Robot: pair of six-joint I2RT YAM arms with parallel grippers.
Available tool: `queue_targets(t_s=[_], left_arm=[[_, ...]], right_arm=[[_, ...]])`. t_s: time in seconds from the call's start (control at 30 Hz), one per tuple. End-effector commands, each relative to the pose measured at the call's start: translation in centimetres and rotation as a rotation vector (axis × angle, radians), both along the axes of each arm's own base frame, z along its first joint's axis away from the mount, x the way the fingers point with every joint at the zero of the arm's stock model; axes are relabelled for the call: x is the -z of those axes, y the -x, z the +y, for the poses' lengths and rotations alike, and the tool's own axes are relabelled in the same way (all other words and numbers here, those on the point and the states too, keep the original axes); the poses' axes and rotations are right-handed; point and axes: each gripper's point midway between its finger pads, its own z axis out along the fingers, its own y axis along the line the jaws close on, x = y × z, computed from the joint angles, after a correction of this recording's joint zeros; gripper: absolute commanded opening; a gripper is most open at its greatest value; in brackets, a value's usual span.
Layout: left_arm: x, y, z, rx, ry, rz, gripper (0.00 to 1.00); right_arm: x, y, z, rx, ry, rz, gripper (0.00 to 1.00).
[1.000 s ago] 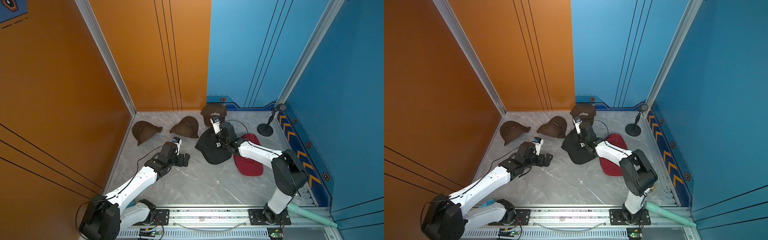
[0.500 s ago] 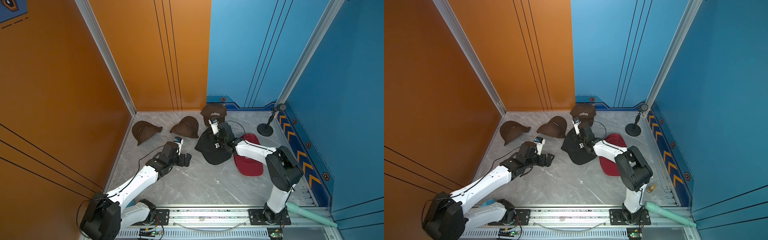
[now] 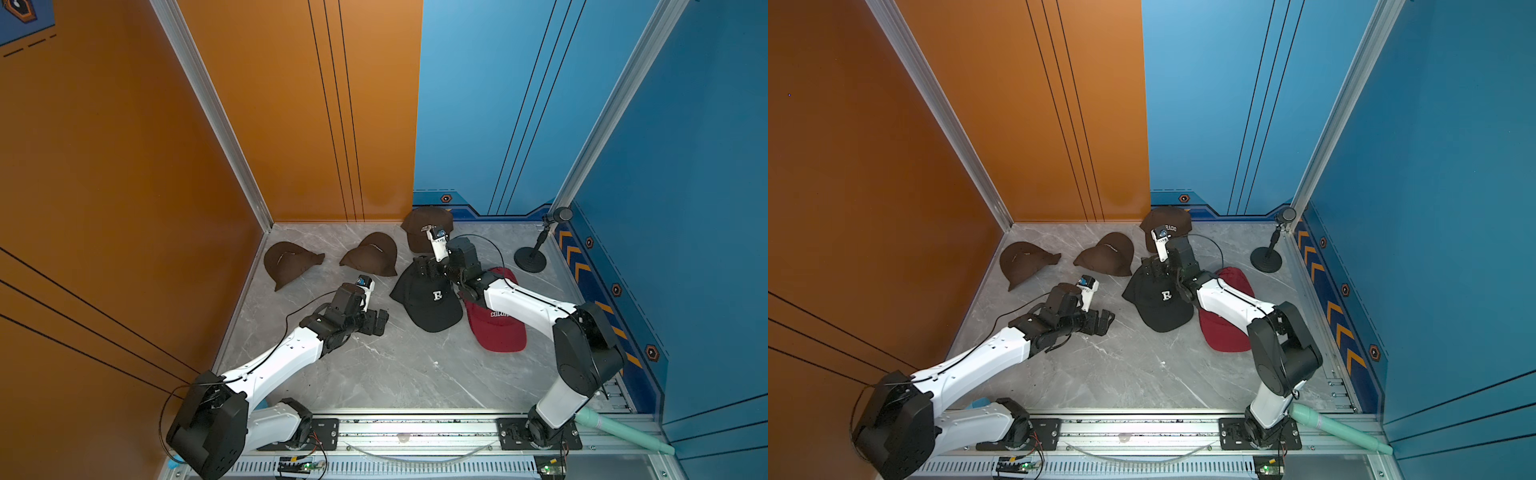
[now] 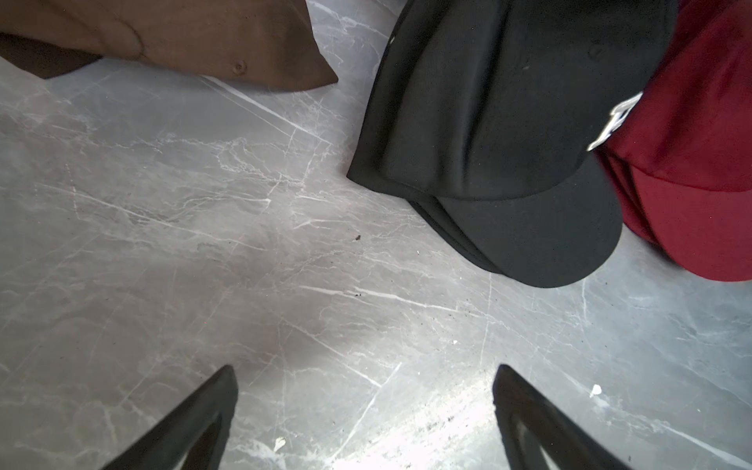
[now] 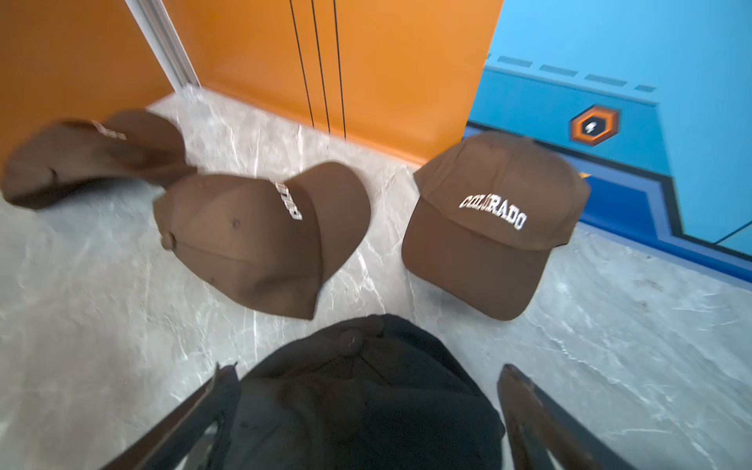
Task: Stack the baseball caps by color
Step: Place the baseball cap on the baseball cap.
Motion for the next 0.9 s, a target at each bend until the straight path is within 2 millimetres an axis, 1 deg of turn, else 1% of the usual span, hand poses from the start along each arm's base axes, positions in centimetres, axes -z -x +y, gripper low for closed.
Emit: queue_targets(t_s=[0.0,0.07,0.27,0.33,0.43,0.73,0.8,0.87], left_arm=[[-0.8,-1.0,-1.3,0.022,0.020,-0.025,0.98],[-0.4,-1.3,-2.0,0.030,0.037,-0.012,0.98],[0.6,-2.5,-4.7,0.065,0.046,0.010,0.98],[1.4,-3.2,-5.0,0.050,0.022,0.028,0.98],[2.6,-4.3,-4.6,0.001,-0.021,0.048,0.98],[4.5,-6.6,-3.6,-0.062,-0.056,0.087,0.98],[4.5,-6.9,-3.4,-0.063,-0.072,0.088,0.98],[3.8,-7.1,-3.1,-0.069,-0.079,0.071,0.98]], right_arm=[[-1.9,0.5,-1.1,0.012,-0.013,-0.012,1.00],[-2.6,0.6,-1.6,0.017,-0.021,-0.017,1.00],[-3.5,1.2,-2.7,0.024,-0.029,-0.023,1.00],[-3.7,1.5,-3.1,0.026,-0.032,-0.027,1.00],[-4.2,1.9,-3.7,0.033,-0.038,-0.035,1.00],[-5.4,2.9,-6.3,0.068,-0.055,-0.057,1.00],[-5.6,3.1,-6.6,0.068,-0.063,-0.057,1.00],[-5.7,3.3,-6.6,0.063,-0.065,-0.056,1.00]])
